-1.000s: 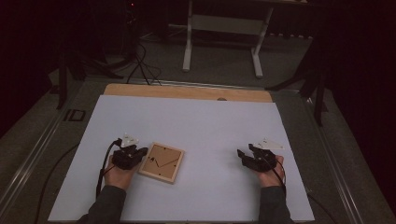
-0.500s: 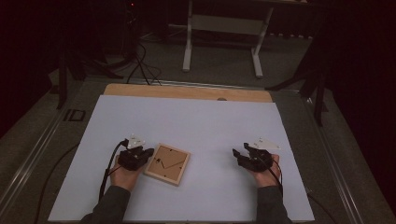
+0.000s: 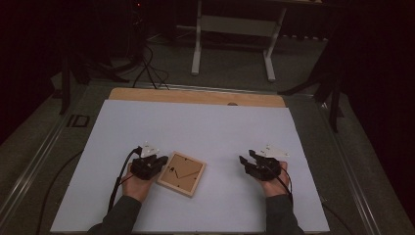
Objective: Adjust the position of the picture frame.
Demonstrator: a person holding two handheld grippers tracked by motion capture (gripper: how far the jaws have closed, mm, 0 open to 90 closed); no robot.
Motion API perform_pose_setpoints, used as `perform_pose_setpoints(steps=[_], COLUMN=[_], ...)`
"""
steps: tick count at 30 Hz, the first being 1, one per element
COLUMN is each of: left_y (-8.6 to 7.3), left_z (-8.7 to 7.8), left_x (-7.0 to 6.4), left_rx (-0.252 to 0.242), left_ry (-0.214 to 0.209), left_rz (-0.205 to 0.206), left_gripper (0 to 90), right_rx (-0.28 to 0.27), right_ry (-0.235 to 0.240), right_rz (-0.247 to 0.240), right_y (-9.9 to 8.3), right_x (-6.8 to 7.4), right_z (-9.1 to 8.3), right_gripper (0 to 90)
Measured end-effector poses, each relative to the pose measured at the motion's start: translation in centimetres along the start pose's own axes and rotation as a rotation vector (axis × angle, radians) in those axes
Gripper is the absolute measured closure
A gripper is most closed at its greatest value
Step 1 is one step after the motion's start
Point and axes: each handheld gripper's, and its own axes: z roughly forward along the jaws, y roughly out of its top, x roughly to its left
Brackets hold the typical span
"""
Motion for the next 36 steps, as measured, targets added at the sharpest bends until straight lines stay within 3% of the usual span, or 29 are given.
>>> perform_pose_setpoints(steps=[6, 17, 21, 31, 36], left_y=[0.0, -0.7, -1.1, -2.2, -2.8], left_z=[-1.0, -3.1, -3.6, -4.3, -4.9], left_x=[0.3, -0.8, -0.8, -1.4, -1.5], left_rx=[-0.017, -0.01, -0.009, 0.003, -0.001], left_ry=[-0.012, -0.037, -0.039, -0.051, -0.048], left_rz=[-0.029, 0.028, 0.033, 0.062, 0.053], left_gripper=[89.4, 89.4, 89.4, 89.4, 89.5], right_rx=[-0.009, 0.015, 0.017, 0.018, 0.019], right_ry=[0.02, 0.05, 0.085, 0.122, 0.138], right_rz=[-0.013, -0.099, -0.138, -0.137, -0.13], right_y=[0.2, 0.8, 1.4, 2.2, 2.4], right_x=[0.7, 3.2, 4.2, 5.0, 5.4], right_z=[0.3, 1.5, 2.3, 4.0, 4.7], right_gripper=[64.3, 78.3, 84.2, 87.2, 87.2])
